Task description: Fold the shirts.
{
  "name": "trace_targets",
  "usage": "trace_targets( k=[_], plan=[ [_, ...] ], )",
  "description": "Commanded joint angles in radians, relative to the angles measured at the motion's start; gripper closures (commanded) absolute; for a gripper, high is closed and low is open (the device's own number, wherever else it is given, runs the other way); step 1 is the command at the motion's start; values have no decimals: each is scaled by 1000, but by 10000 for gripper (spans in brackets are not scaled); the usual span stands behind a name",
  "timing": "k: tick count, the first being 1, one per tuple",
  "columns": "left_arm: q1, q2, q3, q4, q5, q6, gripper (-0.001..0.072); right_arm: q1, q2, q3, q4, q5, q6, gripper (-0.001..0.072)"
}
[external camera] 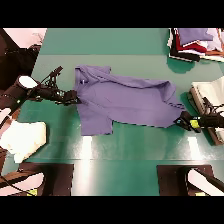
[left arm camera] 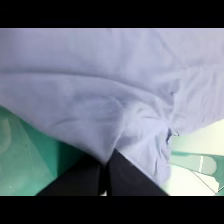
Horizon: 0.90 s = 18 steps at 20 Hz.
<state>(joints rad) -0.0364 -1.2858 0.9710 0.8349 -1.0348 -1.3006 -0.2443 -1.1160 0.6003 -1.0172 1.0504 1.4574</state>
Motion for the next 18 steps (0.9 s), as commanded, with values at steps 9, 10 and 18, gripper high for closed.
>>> trace_targets(
  k=[9, 10, 18],
  plan=[
    [1, 185, 215, 229, -62, -38, 685, 2, 159, 301, 5, 64, 0, 696],
    [1, 226, 293, 241, -82, -37, 684, 2, 200, 376, 5, 68, 1, 696],
    [1, 390, 971, 238, -127, -37, 684, 1, 397, 915, -6, 67, 0, 696]
  ],
)
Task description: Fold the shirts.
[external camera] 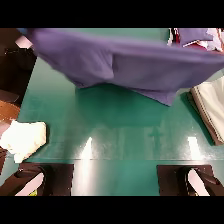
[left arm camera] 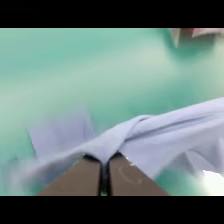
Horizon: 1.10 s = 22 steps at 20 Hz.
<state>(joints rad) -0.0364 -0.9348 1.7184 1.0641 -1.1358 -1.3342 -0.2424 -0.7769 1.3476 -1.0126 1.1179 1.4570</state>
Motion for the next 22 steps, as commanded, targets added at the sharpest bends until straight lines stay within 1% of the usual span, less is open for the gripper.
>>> trace_targets(
  k=[1, 4, 7, 10, 11, 13, 15, 18, 20, 22],
  plan=[
    [1, 39, 303, 6, -44, -9, 684, -1, 72, 209, -11, -1, 1, 696],
    [1, 53, 460, -2, -11, -58, 684, -1, 100, 332, -12, 4, 1, 696],
    [1, 89, 503, -52, 6, -58, 685, -1, 85, 463, -38, 56, 2, 696],
    [1, 101, 491, -65, -6, -57, 685, -24, -6, 647, -82, 245, 22, 697],
    [1, 98, 457, -56, -7, -57, 685, -38, -53, 702, -82, 312, 24, 697],
    [1, 89, 314, -46, -15, -57, 685, -52, -155, 762, -79, 429, 40, 697],
    [1, 52, 158, -46, -50, -54, 685, -51, -255, 719, -79, 498, 47, 697],
    [1, -82, -19, -45, -130, -53, 684, -23, -381, 537, -82, 556, 46, 697],
    [1, -206, -80, -45, -158, -45, 684, 24, -472, 418, -83, 562, 45, 697],
    [1, -344, -94, -44, -160, -44, 683, 76, -563, 327, -91, 519, 44, 697]
  ],
)
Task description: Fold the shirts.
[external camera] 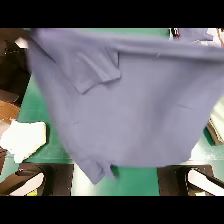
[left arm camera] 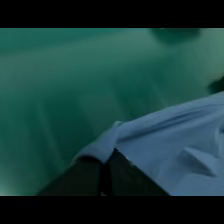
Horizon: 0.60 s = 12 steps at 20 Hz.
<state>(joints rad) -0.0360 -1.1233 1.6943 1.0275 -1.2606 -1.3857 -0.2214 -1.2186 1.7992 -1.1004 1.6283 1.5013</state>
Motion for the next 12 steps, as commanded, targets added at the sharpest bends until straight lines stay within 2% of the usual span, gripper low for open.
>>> trace_targets(
  k=[1, 6, 12],
  plan=[
    [0, -228, -70, -7, -16, 7, 683, 75, -166, -159, -3, -35, -1, 697],
    [1, -478, -70, -8, 172, 103, 684, 139, -391, -165, -2, -301, 0, 697],
    [1, -529, -60, 18, 393, 112, 683, 187, -532, -33, -3, -459, 1, 697]
  ],
)
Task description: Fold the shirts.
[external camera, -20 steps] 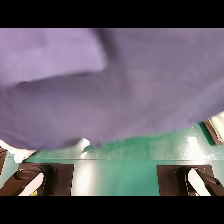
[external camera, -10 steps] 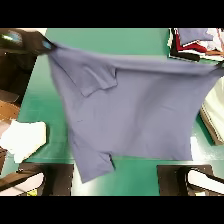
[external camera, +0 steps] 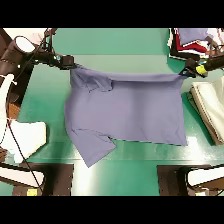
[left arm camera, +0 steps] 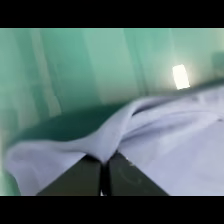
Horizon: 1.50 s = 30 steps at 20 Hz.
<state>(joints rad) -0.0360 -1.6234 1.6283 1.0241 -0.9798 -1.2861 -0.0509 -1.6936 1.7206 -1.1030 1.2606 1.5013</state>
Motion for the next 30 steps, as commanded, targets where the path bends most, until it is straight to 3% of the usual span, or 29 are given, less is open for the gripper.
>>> trace_targets(
  k=[1, 5, 9, 14, 21, 22, 23, 24, 25, 30],
  plan=[
    [1, -29, 16, 39, 103, 13, 683, 16, -53, 54, 0, -98, 0, 697],
    [1, -28, 33, 126, -86, 6, 684, 21, 0, 52, -182, 27, 0, 697],
    [1, -28, 6, 149, -307, -7, 684, 64, 127, -132, -338, 74, -2, 697],
    [0, -28, -95, 151, -322, -26, 684, 83, 208, -388, -324, 14, -2, 697],
    [1, -28, -208, 169, -357, -52, 671, 84, 208, -482, -209, -23, 1, 695],
    [1, -27, -207, 175, -363, -53, 389, 84, 209, -480, -181, -16, 1, 693],
    [1, -25, -207, 183, -367, -60, 140, 78, 209, -480, -152, -1, 0, 606],
    [2, -19, -207, 203, -375, -75, 154, 69, 209, -480, -122, 23, -2, 386],
    [8, -4, -207, 220, -393, -76, 158, 56, 210, -480, -89, 58, -13, 323],
    [108, 213, -309, 230, -430, -76, 158, -30, 328, -483, -40, 200, -70, 325]
  ],
)
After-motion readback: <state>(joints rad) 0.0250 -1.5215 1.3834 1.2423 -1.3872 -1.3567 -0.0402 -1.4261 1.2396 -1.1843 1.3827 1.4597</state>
